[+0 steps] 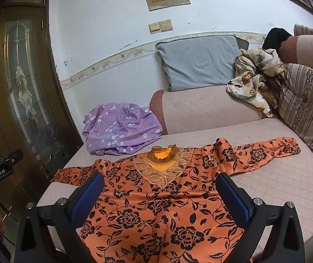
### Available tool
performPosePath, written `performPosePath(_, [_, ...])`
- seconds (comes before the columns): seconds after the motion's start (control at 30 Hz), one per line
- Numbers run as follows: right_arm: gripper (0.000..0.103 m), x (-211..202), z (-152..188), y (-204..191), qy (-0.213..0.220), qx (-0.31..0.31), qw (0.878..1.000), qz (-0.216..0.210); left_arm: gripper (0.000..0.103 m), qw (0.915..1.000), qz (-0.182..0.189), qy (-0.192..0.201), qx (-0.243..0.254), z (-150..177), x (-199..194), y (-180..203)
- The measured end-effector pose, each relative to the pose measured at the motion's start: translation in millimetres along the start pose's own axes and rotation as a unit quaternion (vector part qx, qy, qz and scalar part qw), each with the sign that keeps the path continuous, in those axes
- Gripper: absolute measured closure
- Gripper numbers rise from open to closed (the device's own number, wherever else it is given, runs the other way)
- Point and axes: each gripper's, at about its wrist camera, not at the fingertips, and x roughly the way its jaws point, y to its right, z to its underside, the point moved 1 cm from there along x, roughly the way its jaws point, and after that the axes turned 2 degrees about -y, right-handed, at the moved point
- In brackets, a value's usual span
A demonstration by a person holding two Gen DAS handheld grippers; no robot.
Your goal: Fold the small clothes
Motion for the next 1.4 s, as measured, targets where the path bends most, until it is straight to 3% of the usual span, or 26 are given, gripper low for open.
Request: performPosePath(1.4, [0.0,19.6,3.4,5.7,-0.022,0.017,1.0,-0.007,0.0,0.9994,0.011,-0.031,0.011,10.3,28.5,9.5])
